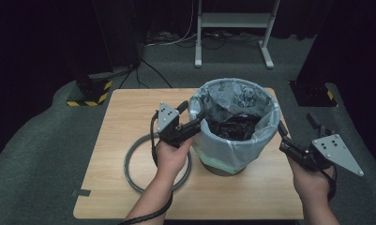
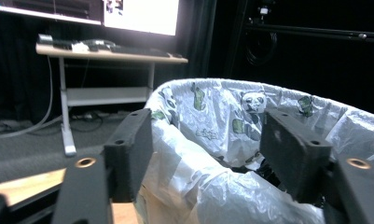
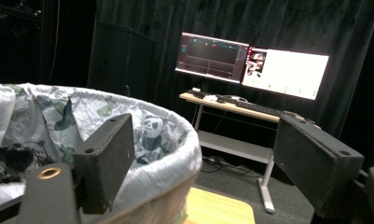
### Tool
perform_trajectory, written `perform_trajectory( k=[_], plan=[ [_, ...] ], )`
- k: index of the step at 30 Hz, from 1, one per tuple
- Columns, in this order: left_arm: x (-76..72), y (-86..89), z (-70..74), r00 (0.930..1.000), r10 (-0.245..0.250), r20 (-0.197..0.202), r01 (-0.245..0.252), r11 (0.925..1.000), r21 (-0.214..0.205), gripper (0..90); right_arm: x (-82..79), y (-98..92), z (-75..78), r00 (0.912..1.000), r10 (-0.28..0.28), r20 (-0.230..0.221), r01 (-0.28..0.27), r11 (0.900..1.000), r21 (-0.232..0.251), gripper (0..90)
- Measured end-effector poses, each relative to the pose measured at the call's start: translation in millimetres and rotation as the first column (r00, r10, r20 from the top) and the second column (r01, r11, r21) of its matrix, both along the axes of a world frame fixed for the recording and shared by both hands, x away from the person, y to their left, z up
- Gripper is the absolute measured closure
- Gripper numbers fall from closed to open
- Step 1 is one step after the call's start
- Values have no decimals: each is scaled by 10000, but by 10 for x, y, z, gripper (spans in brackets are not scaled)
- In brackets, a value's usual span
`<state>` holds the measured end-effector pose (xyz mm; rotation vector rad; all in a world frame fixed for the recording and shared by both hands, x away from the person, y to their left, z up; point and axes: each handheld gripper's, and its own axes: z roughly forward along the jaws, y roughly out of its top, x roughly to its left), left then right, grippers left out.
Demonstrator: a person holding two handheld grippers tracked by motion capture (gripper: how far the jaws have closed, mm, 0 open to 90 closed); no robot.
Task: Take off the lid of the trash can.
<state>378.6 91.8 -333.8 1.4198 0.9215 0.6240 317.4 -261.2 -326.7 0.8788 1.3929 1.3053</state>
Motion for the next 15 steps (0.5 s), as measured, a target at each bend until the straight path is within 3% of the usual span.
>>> perform_trajectory(
  k=[8, 15],
  plan=[
    [60, 6, -25, 9989, 137, -443, -152, 9993, -333, 483, 118, 102, 89, 9981, 216, -573, -211, 9997, 99, 245],
    [10, 19, -16, 9978, 656, -124, -659, 9975, -252, 657, 310, 110, 108, 9904, -76, -1382, 132, 9991, 398, 330]
  ],
)
